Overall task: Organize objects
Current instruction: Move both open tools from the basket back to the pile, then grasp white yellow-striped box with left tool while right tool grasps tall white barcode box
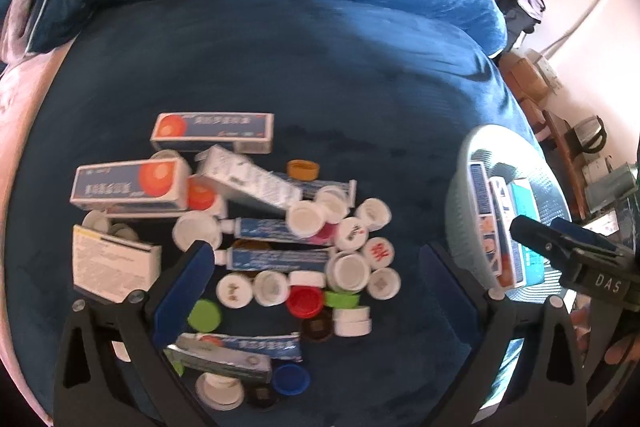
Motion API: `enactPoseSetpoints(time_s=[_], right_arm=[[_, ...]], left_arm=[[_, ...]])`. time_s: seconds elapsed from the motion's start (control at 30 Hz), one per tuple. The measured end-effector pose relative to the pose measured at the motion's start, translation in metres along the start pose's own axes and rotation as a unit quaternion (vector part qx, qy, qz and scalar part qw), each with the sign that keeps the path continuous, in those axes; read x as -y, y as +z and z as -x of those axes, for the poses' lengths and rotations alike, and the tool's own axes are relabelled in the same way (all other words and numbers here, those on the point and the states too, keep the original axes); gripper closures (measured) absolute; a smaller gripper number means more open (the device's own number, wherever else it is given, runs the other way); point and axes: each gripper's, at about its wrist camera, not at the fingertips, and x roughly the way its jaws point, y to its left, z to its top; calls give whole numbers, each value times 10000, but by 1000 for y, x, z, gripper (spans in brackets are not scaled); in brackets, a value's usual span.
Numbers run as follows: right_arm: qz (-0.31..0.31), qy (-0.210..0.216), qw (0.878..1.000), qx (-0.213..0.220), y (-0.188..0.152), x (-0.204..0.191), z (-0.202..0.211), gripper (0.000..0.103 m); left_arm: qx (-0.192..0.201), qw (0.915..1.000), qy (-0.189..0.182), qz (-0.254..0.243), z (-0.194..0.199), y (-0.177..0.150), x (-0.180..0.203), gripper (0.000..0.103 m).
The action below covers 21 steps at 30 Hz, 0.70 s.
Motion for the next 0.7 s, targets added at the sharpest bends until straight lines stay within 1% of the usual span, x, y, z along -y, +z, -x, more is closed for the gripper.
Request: enactPoseSetpoints(time_s=[0.23, 0.33, 0.43, 0.7], right_arm=[[372, 133, 9991, -145, 1, -31, -10, 0], [591, 207, 9979, -154, 0, -47, -11, 0], [847, 281, 9958, -190, -1, -67, -14, 0], [1332, 363, 9899, -321, -6, -105, -22, 0]], left_arm=[[-69, 9989, 240, 408, 9, -16, -50, 1], [5, 9979, 362, 540, 17, -20, -70, 1], [39, 9966, 406, 713, 21, -23, -88, 1], [-101, 9909, 486, 1250, 14, -34, -130, 1]])
